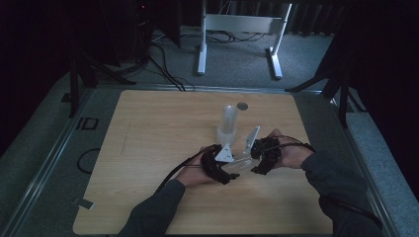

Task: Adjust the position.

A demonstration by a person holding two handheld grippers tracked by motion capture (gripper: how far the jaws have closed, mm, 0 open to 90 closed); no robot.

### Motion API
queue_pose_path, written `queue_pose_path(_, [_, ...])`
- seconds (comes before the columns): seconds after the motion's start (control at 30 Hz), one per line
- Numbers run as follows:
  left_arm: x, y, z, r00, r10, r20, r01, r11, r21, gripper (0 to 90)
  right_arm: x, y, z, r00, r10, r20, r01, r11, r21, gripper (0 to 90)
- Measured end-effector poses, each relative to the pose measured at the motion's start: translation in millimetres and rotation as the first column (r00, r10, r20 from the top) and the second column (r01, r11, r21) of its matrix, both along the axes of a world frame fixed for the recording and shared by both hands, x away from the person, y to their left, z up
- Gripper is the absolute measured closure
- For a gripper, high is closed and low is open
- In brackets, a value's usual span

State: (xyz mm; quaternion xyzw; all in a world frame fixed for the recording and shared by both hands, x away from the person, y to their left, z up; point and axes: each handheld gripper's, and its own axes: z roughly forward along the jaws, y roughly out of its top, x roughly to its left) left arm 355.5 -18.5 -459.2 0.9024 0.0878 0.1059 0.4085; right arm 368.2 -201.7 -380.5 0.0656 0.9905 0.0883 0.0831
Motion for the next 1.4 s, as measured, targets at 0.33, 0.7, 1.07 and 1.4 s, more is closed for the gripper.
queue_pose_path(0.33, [-4.6, -3.7, -2.3, 0.9996, -0.023, 0.019, 0.022, 0.9994, 0.027, 27.8, -0.9, 6.1, -5.5, 0.9997, 0.025, -0.009, -0.025, 0.999, -0.023, 34.0])
queue_pose_path(0.7, [-8.5, -6.7, -1.4, 0.9980, -0.040, 0.049, 0.038, 0.9984, 0.043, 29.5, -2.9, 11.3, -13.0, 0.9986, 0.046, -0.024, -0.047, 0.998, -0.041, 31.5])
queue_pose_path(1.07, [-10.8, -6.9, 0.0, 0.9966, -0.057, 0.060, 0.055, 0.9978, 0.036, 30.0, -3.4, 15.4, -18.4, 0.9982, 0.053, -0.030, -0.054, 0.998, -0.043, 32.2])
queue_pose_path(1.4, [-12.6, -7.6, -0.4, 0.9954, -0.063, 0.072, 0.060, 0.9973, 0.042, 28.6, -3.6, 14.7, -19.1, 0.9976, 0.058, -0.037, -0.059, 0.997, -0.047, 37.2])
